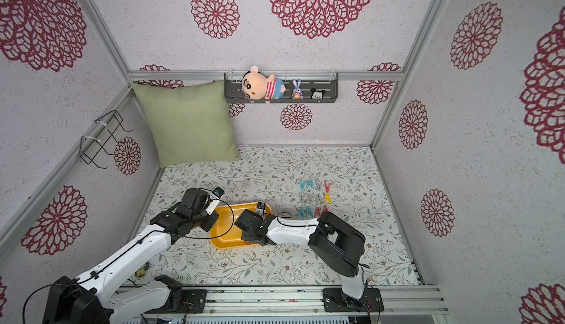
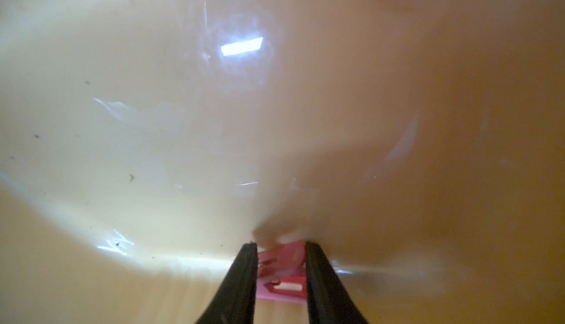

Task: Take the clothespins out of the storage box
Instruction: Pick up the clothespin from the storage box.

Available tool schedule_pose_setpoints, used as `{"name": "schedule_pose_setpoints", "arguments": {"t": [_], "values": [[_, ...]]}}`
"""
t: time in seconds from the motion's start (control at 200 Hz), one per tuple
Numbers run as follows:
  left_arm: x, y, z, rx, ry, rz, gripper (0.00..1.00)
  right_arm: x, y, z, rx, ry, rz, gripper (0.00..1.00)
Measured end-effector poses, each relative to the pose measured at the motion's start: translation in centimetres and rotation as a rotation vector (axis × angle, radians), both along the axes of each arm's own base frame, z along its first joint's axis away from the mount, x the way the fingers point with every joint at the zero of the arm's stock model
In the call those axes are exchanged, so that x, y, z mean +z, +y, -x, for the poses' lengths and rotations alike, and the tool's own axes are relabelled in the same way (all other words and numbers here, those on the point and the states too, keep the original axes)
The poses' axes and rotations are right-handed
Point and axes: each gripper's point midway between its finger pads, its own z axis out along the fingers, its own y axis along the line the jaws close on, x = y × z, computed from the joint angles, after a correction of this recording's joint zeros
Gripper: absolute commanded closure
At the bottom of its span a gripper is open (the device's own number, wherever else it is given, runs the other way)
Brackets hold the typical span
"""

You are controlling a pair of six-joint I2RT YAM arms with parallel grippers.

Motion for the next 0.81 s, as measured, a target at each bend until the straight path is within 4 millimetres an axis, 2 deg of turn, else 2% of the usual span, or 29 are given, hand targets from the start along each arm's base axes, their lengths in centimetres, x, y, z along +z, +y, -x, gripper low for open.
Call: {"name": "schedule_pose_setpoints", "arguments": {"t": [0.425,0.64,0.805], "values": [[0.1,-0.1,-0.1,0.002,-0.006,0.007,1.0,0.2,0.3,-1.2,-0.109,-0.019,-0.035,0.83],[0.1,-0.1,0.0,0.0,-0.003,0.01,1.0,0.9,0.9,-2.0,-0.139,-0.044,-0.065,1.0],[0.1,-0.1,-0.1,0.006,-0.004,0.012,1.0,0.9,1.0,-2.1,-0.141,-0.045,-0.065,1.0]]}}
